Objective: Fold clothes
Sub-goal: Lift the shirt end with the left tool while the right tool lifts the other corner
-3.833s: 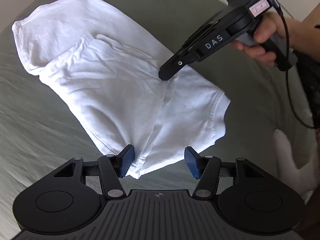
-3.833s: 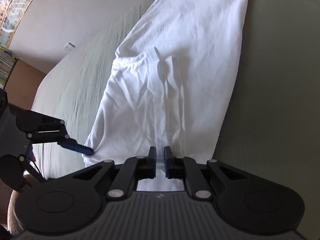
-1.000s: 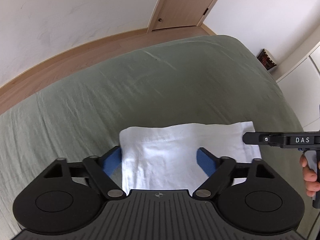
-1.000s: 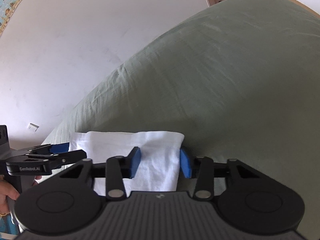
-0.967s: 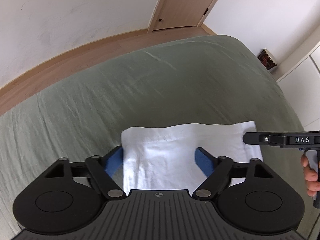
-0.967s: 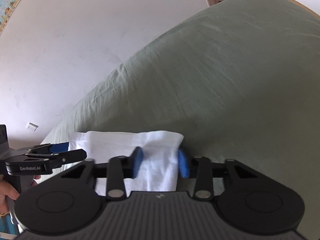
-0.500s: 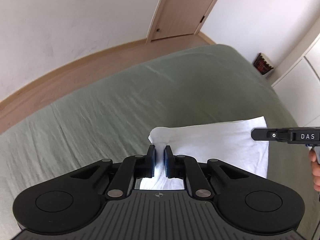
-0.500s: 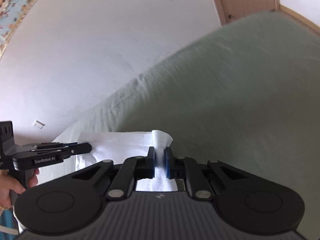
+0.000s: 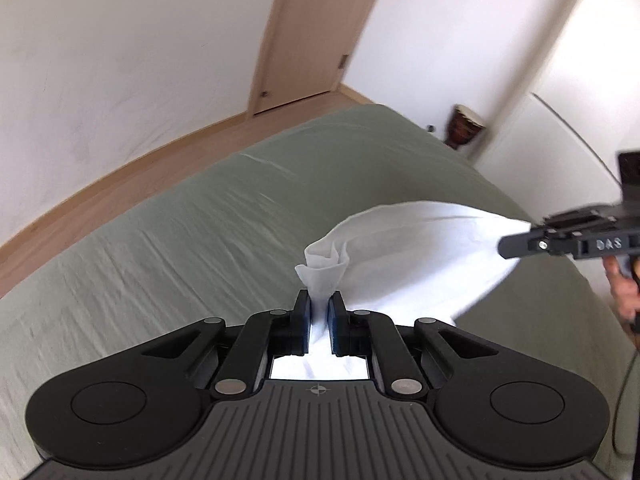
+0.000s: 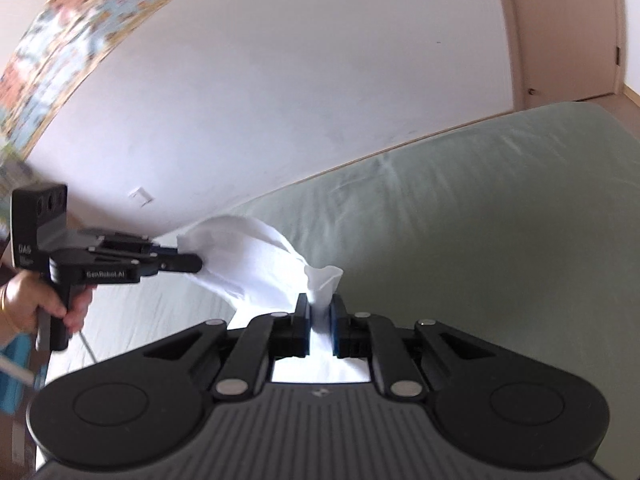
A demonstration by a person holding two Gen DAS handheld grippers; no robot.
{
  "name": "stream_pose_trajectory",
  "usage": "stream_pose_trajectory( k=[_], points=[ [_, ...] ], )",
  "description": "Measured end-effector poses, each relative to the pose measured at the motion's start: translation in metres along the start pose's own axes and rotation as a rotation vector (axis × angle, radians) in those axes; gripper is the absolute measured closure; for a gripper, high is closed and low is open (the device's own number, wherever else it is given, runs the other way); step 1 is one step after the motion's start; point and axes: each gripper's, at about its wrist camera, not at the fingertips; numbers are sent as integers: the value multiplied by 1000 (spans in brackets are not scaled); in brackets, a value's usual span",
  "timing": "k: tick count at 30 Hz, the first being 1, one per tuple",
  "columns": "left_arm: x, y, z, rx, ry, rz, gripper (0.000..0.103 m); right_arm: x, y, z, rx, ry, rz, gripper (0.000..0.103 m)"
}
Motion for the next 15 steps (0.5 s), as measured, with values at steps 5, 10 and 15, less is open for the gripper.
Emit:
stream_pose_trajectory(
  k=[5,10,15],
  points=[
    [37,-32,46,-58,19,53,95,31,19,40,53,26,-25,93],
    [64,-60,97,-108,58,91,95,50,42,82,82,77,-65,93],
    [72,-81,137,-158,118,103,95,65,59,119,119,157,-71,93]
  ],
)
Point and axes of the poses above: each gripper's, at about its wrist camera, not at the fingertips, and x roughly against the way its jaws point, y to its left, z to its underside, and after that the axes turned 7 degrees about z, right-handed
